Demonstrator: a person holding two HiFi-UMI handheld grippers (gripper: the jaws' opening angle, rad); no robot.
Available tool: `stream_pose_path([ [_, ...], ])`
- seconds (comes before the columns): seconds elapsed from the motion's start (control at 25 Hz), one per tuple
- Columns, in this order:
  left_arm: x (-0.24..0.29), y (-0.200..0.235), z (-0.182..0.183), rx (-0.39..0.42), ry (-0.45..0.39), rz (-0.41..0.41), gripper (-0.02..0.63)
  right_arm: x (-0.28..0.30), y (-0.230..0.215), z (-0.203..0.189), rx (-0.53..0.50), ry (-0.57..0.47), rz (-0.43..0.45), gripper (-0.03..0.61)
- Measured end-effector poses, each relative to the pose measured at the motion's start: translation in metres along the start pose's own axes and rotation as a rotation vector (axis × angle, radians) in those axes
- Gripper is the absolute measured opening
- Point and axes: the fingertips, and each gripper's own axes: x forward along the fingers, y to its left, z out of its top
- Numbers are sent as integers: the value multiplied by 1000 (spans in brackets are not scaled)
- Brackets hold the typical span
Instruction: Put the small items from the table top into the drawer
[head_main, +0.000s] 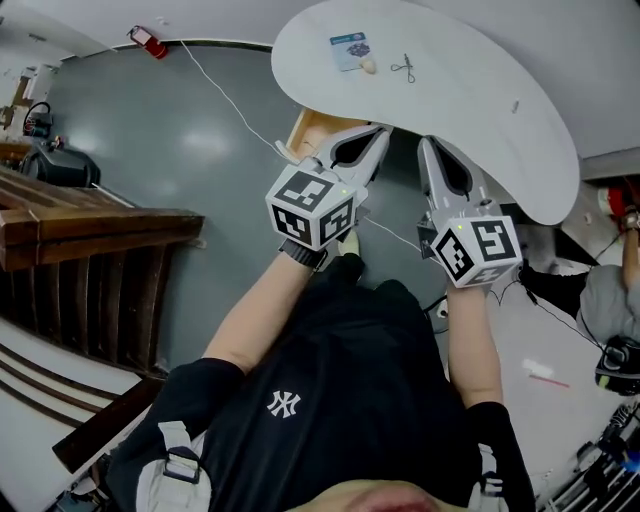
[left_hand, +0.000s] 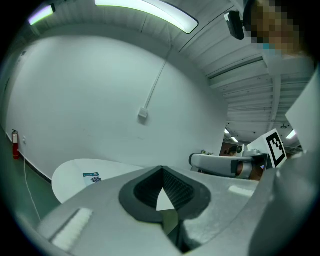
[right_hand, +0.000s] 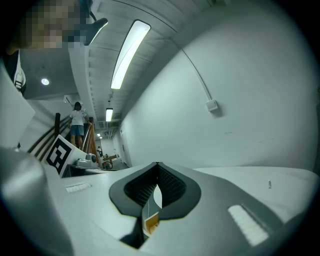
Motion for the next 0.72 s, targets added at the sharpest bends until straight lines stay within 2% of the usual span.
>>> stream_pose_path([
  [0.24,15,36,3,1,13,-9,6,36,-2,1,-37,33,-22,23],
  [0.44,35,60,1,9,35,-1,6,63,-21,6,-41,45,-36,23],
  [0.72,76,93,-5,23,73,48,6,105,-54,8,-28,49,8,23],
])
